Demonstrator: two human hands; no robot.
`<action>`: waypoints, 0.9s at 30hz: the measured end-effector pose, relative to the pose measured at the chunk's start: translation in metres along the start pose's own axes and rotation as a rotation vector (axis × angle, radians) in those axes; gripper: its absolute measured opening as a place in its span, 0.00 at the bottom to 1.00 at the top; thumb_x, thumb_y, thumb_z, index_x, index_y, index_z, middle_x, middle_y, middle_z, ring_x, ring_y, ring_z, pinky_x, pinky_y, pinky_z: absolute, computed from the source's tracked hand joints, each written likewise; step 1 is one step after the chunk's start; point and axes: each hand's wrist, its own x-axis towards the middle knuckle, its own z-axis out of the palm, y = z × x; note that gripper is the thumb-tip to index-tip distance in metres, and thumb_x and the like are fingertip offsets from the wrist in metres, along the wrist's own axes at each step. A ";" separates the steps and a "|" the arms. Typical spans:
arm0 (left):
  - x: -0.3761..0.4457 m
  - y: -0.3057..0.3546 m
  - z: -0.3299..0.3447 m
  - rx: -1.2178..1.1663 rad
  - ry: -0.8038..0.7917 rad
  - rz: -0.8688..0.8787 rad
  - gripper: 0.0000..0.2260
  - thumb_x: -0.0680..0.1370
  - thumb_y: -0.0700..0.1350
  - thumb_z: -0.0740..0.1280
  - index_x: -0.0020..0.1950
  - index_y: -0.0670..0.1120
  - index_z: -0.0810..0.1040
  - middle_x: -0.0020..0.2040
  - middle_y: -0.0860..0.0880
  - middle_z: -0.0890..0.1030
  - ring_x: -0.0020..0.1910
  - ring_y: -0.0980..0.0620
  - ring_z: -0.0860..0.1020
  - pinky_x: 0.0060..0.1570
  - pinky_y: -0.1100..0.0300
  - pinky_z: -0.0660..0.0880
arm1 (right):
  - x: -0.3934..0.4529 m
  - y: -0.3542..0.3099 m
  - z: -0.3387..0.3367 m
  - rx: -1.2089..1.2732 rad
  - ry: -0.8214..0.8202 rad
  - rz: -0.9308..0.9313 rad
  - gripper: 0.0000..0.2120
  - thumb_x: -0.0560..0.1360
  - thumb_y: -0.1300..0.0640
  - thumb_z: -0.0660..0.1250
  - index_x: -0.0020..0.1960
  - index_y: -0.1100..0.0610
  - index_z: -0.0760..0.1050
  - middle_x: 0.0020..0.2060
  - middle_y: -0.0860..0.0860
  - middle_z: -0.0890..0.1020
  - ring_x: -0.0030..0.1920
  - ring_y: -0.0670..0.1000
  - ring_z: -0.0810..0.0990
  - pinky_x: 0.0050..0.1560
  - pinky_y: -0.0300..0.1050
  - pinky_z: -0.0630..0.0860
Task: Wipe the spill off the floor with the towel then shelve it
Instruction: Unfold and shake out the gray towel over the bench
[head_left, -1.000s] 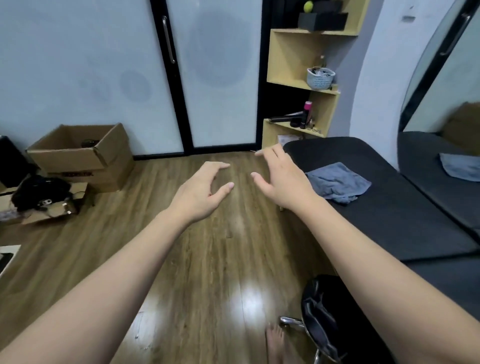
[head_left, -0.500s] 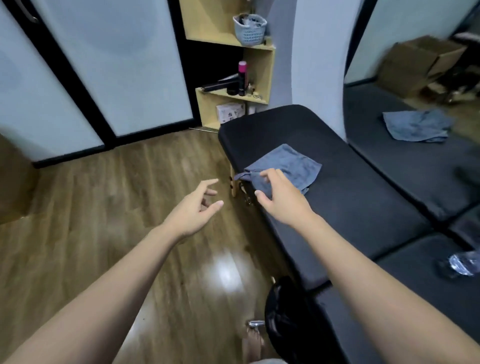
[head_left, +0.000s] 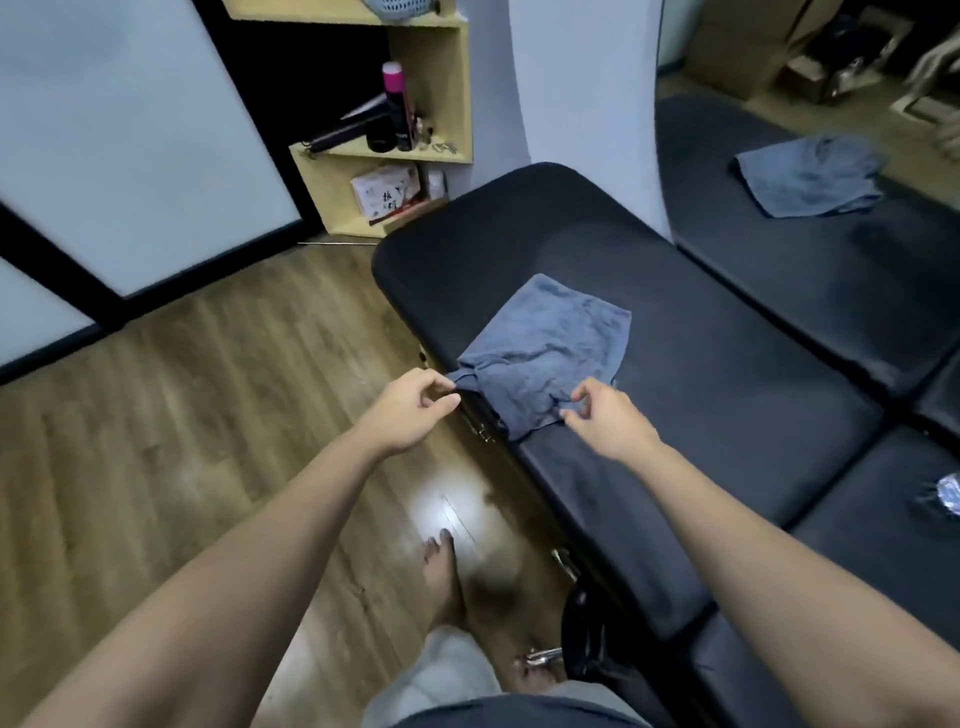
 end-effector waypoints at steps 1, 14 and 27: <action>0.019 -0.009 -0.004 -0.009 -0.029 -0.001 0.07 0.79 0.49 0.70 0.55 0.49 0.82 0.53 0.52 0.81 0.45 0.55 0.79 0.56 0.56 0.76 | 0.012 0.002 0.005 0.038 -0.004 0.064 0.12 0.78 0.46 0.67 0.54 0.51 0.71 0.45 0.48 0.78 0.49 0.53 0.78 0.50 0.52 0.78; 0.167 -0.040 0.007 0.014 -0.380 -0.118 0.17 0.80 0.47 0.70 0.67 0.41 0.78 0.61 0.47 0.80 0.61 0.51 0.78 0.61 0.63 0.70 | 0.076 0.014 0.060 1.004 0.247 0.816 0.25 0.78 0.52 0.70 0.72 0.56 0.67 0.48 0.55 0.77 0.32 0.52 0.73 0.31 0.46 0.76; 0.231 -0.067 0.067 0.107 -0.339 -0.314 0.33 0.68 0.58 0.72 0.69 0.45 0.72 0.64 0.42 0.76 0.57 0.39 0.80 0.47 0.44 0.83 | 0.104 0.018 0.075 0.860 0.311 0.879 0.24 0.74 0.46 0.73 0.58 0.57 0.65 0.46 0.54 0.75 0.42 0.56 0.76 0.25 0.44 0.73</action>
